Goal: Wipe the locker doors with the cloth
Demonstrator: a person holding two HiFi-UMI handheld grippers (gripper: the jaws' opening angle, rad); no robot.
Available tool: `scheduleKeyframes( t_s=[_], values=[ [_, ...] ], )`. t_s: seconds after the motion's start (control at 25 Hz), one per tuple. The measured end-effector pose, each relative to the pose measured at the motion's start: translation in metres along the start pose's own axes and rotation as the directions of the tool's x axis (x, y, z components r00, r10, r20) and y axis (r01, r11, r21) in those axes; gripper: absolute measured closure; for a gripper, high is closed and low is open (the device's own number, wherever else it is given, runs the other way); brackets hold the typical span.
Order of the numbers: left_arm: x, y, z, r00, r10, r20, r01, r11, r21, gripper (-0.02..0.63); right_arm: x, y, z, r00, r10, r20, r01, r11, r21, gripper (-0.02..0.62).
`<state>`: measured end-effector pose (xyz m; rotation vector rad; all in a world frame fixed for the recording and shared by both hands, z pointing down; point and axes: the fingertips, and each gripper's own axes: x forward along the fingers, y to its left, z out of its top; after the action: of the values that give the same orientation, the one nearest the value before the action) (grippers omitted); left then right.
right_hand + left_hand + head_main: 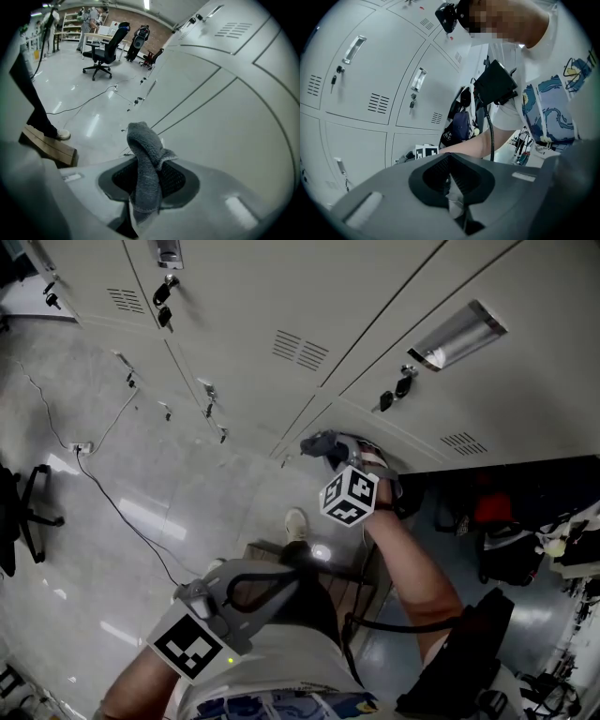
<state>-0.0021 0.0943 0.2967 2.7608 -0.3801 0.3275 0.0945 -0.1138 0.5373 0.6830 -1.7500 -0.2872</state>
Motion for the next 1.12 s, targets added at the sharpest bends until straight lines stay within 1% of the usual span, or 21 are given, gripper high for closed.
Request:
scheduleKeyframes(
  t_s=[0.12, 0.24, 0.48, 0.6, 0.68, 0.76, 0.92, 1.12],
  values=[
    [0.002, 0.001, -0.003, 1.0, 0.003, -0.004, -0.003, 1.0, -0.006, 0.604, 0.014, 0.01, -0.002, 1.0, 0.016, -0.008, -0.016, 1.0, -0.004, 0.483],
    [0.003, 0.002, -0.008, 1.0, 0.011, -0.019, -0.012, 1.0, -0.019, 0.604, 0.027, 0.02, -0.006, 0.998, 0.049, -0.031, -0.049, 0.999, 0.009, 0.483],
    [0.006, 0.0, -0.011, 0.999, 0.021, -0.027, -0.022, 0.999, -0.026, 0.604, 0.047, 0.033, -0.015, 0.996, 0.084, -0.03, -0.084, 0.996, 0.004, 0.483],
    [0.009, -0.007, -0.011, 1.0, 0.008, -0.027, -0.009, 0.999, -0.031, 0.604, 0.053, 0.039, -0.019, 0.993, 0.113, -0.032, -0.112, 0.993, 0.024, 0.482],
    [0.011, -0.012, -0.009, 1.0, -0.008, -0.019, 0.007, 1.0, -0.031, 0.604, 0.046, 0.04, -0.019, 0.992, 0.12, -0.032, -0.119, 0.993, 0.022, 0.482],
    [0.012, -0.017, -0.006, 1.0, -0.022, -0.004, 0.022, 1.0, -0.02, 0.604, 0.026, 0.034, -0.016, 0.995, 0.099, -0.022, -0.099, 0.995, 0.012, 0.482],
    [0.011, -0.023, -0.003, 0.999, -0.046, 0.006, 0.046, 0.999, 0.001, 0.604, -0.036, 0.006, 0.002, 0.999, 0.022, 0.026, -0.022, 1.0, 0.015, 0.482],
    [0.008, -0.03, -0.004, 0.998, -0.056, 0.005, 0.056, 0.998, 0.018, 0.604, -0.105, -0.03, 0.036, 0.992, -0.078, 0.1, 0.077, 0.997, 0.011, 0.482]
  ],
)
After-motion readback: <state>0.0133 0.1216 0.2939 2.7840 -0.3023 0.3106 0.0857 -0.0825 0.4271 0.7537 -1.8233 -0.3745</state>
